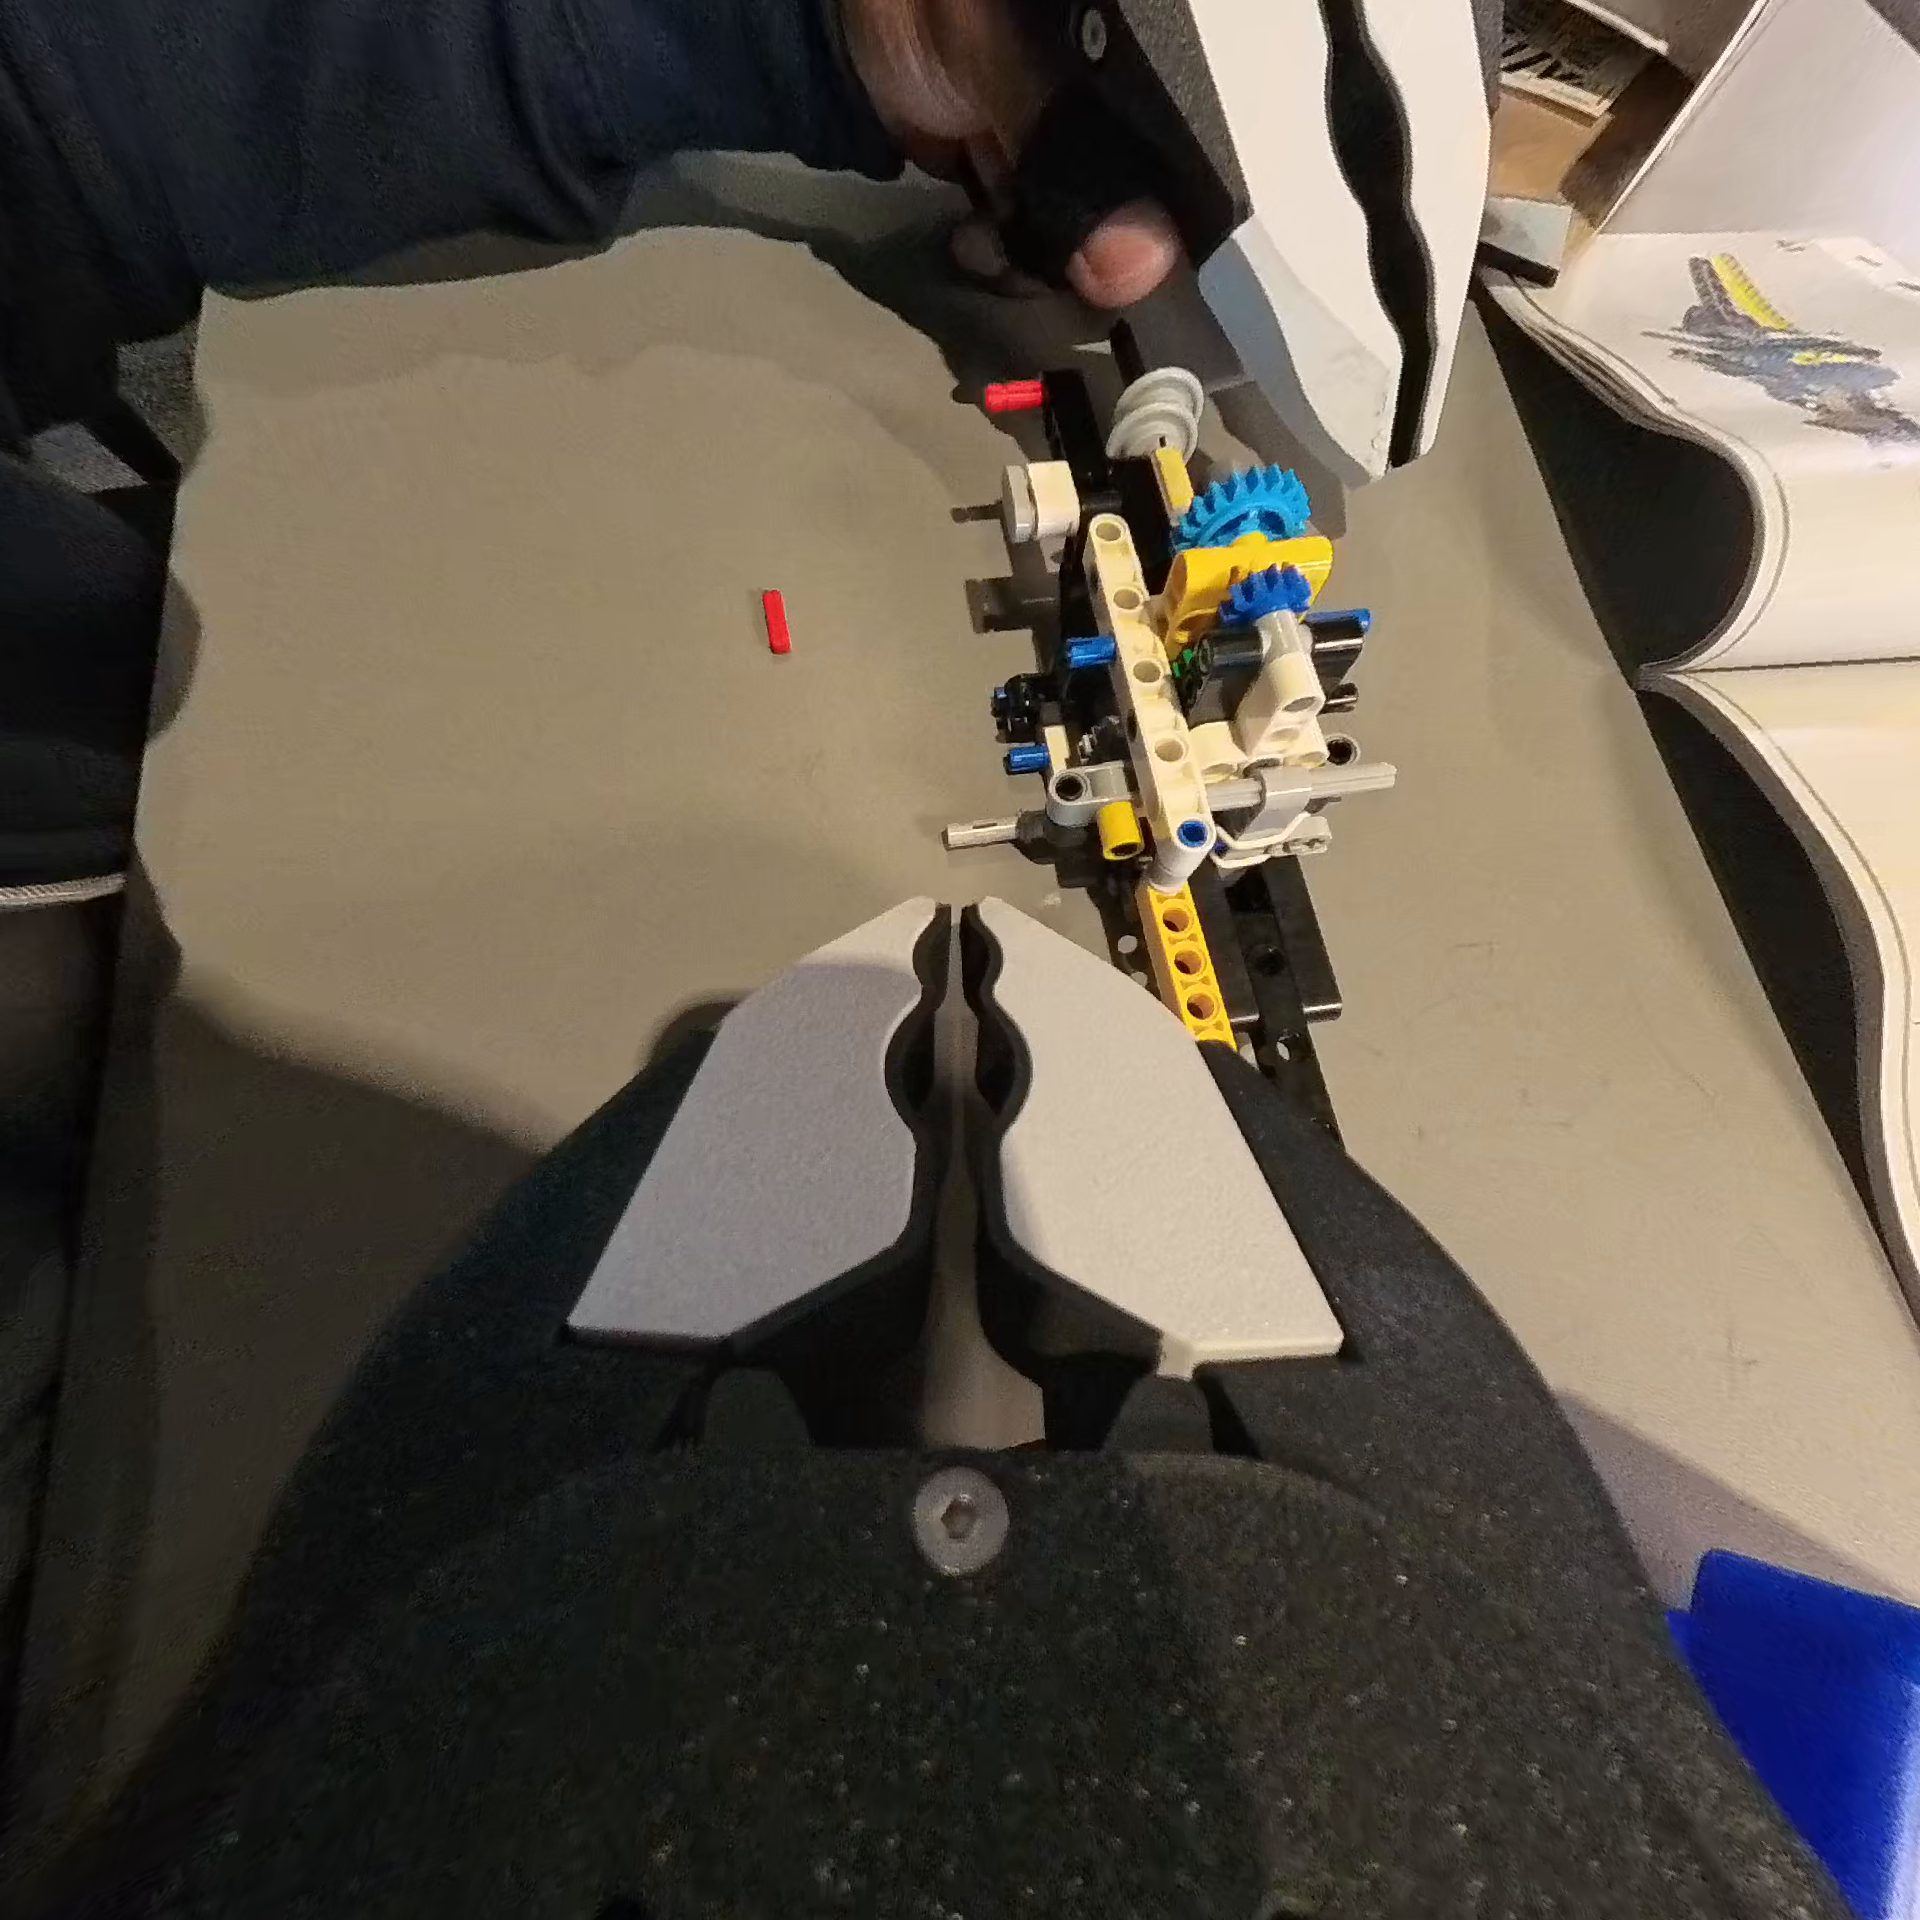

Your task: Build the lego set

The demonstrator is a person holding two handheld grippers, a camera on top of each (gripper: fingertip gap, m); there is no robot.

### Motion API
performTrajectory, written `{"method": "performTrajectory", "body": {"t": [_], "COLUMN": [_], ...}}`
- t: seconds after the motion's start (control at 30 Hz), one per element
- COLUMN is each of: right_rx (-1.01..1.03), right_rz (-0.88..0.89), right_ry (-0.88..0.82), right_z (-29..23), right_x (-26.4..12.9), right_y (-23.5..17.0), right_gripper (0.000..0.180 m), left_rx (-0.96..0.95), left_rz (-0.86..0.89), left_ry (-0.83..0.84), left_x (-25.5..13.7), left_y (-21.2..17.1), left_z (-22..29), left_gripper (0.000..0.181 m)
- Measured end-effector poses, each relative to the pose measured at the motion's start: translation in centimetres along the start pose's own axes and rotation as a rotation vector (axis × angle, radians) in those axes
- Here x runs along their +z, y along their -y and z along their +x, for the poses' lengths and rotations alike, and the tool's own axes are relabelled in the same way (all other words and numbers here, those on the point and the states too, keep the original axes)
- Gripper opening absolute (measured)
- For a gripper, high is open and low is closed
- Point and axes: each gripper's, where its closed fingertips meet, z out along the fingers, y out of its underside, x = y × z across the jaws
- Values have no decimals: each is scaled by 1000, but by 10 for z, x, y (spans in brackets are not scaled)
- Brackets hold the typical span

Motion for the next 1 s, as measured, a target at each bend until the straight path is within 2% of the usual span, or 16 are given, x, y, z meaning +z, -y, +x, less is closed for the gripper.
{"method": "performTrajectory", "body": {"t": [1.0], "right_rx": [-3], "right_rz": [-9], "right_ry": [1], "right_z": [-1], "right_x": [0], "right_y": [-1], "right_gripper": [3], "left_rx": [-17], "left_rz": [-10], "left_ry": [-4], "left_x": [1], "left_y": [-1], "left_z": [-1], "left_gripper": [9]}}
